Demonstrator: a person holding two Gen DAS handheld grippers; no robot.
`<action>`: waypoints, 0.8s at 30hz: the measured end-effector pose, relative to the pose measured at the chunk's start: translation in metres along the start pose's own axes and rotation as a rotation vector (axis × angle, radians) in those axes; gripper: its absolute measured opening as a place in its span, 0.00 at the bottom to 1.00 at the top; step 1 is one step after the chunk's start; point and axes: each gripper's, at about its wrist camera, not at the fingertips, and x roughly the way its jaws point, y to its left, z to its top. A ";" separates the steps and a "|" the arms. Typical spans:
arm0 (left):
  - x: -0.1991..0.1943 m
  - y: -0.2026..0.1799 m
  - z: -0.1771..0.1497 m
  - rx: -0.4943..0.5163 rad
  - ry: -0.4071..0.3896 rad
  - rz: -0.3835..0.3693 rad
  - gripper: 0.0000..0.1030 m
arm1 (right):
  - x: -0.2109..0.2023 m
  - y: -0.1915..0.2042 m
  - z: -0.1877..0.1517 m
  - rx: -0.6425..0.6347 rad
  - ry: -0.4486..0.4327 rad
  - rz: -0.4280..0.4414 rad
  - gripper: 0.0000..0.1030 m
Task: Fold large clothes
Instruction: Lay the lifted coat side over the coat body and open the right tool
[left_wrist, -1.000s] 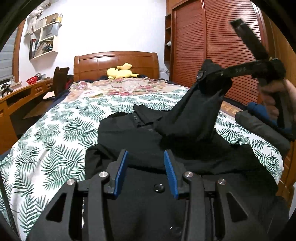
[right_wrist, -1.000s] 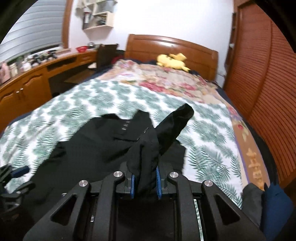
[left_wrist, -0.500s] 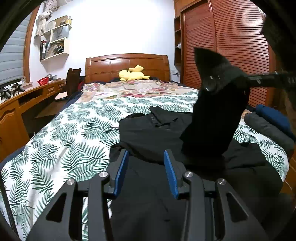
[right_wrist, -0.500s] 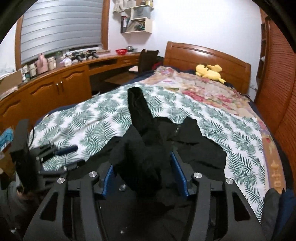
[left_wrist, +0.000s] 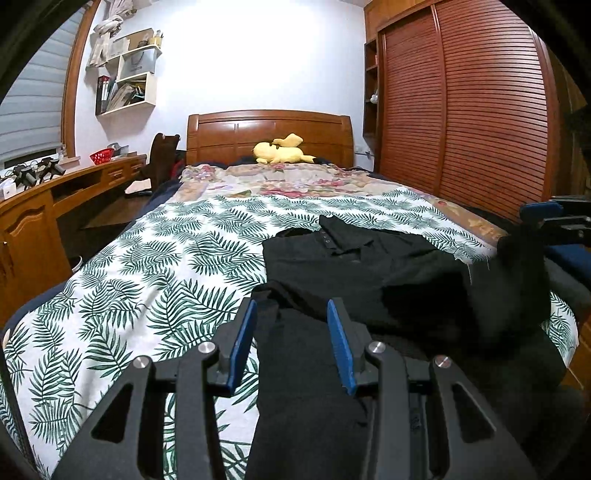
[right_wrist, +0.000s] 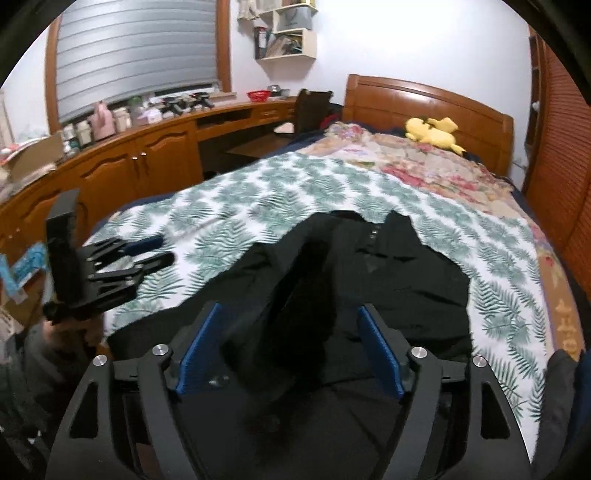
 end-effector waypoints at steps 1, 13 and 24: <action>-0.001 0.000 0.000 0.000 0.000 -0.002 0.37 | -0.002 0.003 -0.001 -0.003 -0.004 0.001 0.76; -0.013 -0.025 -0.014 0.045 0.012 -0.087 0.37 | -0.001 -0.023 -0.031 0.100 0.035 -0.121 0.76; -0.044 -0.067 -0.023 0.084 0.000 -0.199 0.37 | -0.005 -0.054 -0.090 0.207 0.101 -0.213 0.76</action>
